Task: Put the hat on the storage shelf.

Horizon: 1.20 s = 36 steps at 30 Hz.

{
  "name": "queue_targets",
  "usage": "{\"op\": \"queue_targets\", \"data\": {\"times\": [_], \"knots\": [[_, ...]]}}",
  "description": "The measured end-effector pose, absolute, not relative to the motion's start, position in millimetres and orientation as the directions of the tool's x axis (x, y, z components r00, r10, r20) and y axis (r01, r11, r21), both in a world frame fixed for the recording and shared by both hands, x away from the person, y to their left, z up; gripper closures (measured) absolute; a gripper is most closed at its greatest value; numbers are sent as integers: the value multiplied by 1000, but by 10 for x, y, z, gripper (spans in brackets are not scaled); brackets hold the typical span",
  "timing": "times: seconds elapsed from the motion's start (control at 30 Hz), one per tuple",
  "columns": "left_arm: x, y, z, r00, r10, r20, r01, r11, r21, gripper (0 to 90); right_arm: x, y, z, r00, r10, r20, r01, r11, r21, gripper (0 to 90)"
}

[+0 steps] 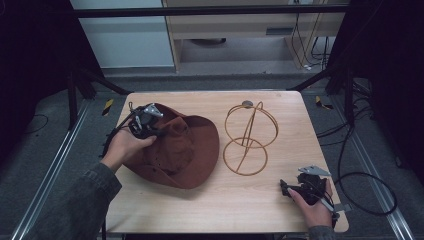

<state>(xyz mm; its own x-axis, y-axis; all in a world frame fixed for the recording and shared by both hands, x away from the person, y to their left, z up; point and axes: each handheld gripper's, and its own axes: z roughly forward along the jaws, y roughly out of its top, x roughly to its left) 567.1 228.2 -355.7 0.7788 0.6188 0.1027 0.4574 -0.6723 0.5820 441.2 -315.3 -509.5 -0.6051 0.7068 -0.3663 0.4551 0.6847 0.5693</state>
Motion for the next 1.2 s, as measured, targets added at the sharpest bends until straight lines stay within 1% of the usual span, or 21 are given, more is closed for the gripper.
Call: {"op": "queue_targets", "data": {"times": [0.2,0.47,0.8,1.03,1.2], "knots": [[5527,2366,-3377,786,607,121,431,-677,596,887,4414,-3155,-5095,-606,705,-368,452,686,570,8],[5313,2485,-3117,780,611,136,400,-654,642,887,4413,-3154,-5095,-606,706,-367,453,685,570,8],[5011,2571,-2763,801,572,179,317,-658,683,887,4411,-3153,-5096,-605,707,-366,454,684,571,8],[4840,2631,-2635,802,567,188,274,-629,728,887,4411,-3152,-5096,-605,707,-366,454,684,571,8],[4725,2673,-2576,802,563,200,253,-623,740,887,4415,-3155,-5095,-606,705,-369,452,687,570,8]]}}
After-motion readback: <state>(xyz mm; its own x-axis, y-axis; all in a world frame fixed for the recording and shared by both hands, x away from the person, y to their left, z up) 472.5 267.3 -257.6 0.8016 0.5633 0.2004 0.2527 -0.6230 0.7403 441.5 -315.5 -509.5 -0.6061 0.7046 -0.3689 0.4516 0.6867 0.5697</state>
